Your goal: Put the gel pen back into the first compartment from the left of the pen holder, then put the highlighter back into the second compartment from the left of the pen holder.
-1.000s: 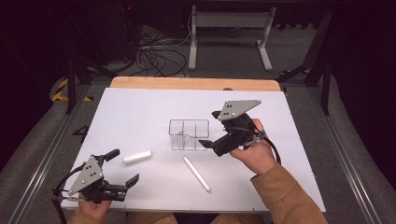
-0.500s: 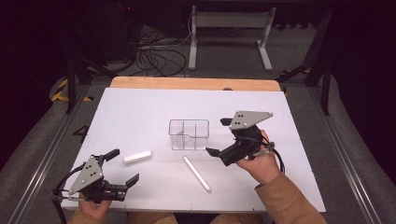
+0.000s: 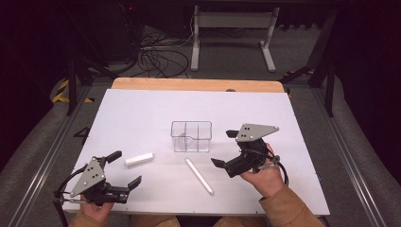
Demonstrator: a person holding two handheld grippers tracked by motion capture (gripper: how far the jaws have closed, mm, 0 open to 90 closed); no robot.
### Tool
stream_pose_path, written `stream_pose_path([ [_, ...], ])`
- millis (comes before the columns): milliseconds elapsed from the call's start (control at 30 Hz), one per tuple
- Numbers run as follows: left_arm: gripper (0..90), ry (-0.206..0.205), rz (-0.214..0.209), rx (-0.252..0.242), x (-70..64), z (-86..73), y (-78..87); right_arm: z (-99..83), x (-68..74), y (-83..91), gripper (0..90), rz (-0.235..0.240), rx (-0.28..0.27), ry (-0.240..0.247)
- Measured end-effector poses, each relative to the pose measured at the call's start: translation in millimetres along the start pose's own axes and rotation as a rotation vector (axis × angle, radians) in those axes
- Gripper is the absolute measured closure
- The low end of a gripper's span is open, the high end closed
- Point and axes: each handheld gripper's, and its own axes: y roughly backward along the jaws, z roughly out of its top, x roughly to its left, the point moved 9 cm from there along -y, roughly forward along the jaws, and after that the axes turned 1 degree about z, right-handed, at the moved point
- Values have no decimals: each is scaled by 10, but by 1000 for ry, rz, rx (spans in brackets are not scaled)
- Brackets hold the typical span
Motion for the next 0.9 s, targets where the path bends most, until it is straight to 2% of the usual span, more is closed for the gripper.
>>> stream_pose_path([
  [267,6,2,-1,0,-1,0,9,-73,43,-25,0,-6,10,-19],
  [533,6,1,0,-1,-4,0,9,-135,125,-72,0,14,12,-39],
  [667,5,-2,-1,-2,-3,3,6,-199,170,-118,1,-6,38,-27],
  [900,5,-4,-2,0,-8,1,6,-261,208,-196,18,-13,72,-62],
])
